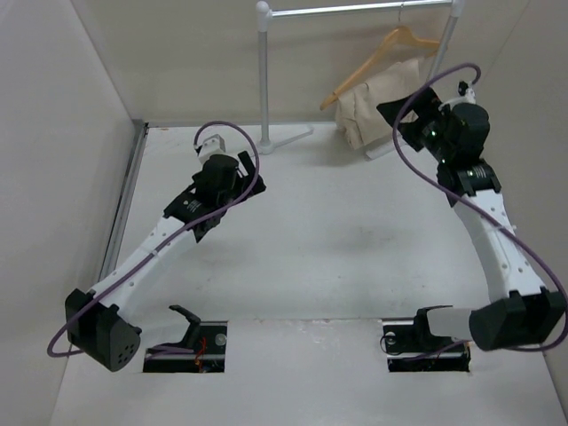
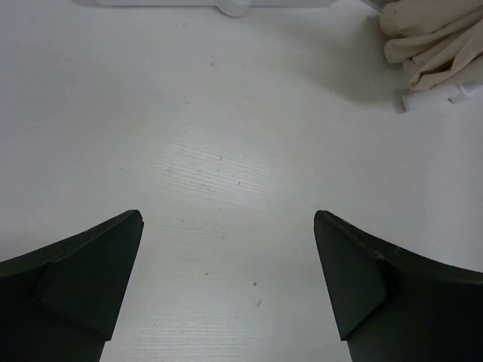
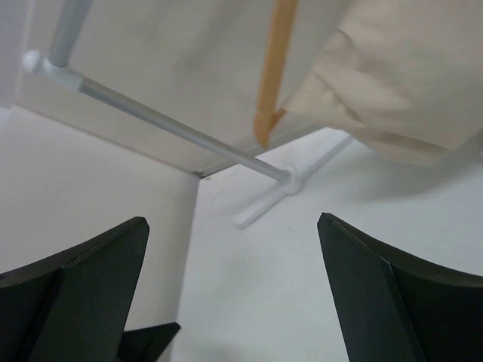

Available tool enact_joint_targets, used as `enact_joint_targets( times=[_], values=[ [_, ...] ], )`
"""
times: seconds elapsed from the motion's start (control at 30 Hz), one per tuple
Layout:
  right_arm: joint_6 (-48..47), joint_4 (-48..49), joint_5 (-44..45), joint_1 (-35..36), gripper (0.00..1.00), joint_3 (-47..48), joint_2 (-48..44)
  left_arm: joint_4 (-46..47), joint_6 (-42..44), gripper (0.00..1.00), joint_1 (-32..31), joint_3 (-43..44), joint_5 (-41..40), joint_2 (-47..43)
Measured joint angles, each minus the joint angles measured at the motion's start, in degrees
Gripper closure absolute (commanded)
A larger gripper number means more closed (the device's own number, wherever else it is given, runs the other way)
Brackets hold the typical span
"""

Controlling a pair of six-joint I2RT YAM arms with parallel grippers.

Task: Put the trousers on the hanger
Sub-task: Reset both arms

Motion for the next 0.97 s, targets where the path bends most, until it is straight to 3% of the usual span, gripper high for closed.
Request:
enact_joint_targets(
  times=[0.33,0.43,0.6,0.97],
  values=[
    [-3.98,-9.05,12.31,1.51,0.00,-38.36,-26.01,0.46,-1.20,0.00,-6.93,-1.92,0.33,7.08],
    [-3.37,-14.29,15.13,2.62,0.00,-45.20,-30.18,0.42,-2.27,0.00,-8.85,-4.07,0.57,8.59],
    [-1.66,-21.46,19.28,2.21,0.00,-47.76,-31.63,-0.24,-3.52,0.00,-10.99,-5.44,1.55,11.47],
    [-1.31,-25.20,20.15,2.36,0.00,-47.74,-28.15,-3.23,-4.55,0.00,-14.49,-3.41,3.39,18.10]
  ],
)
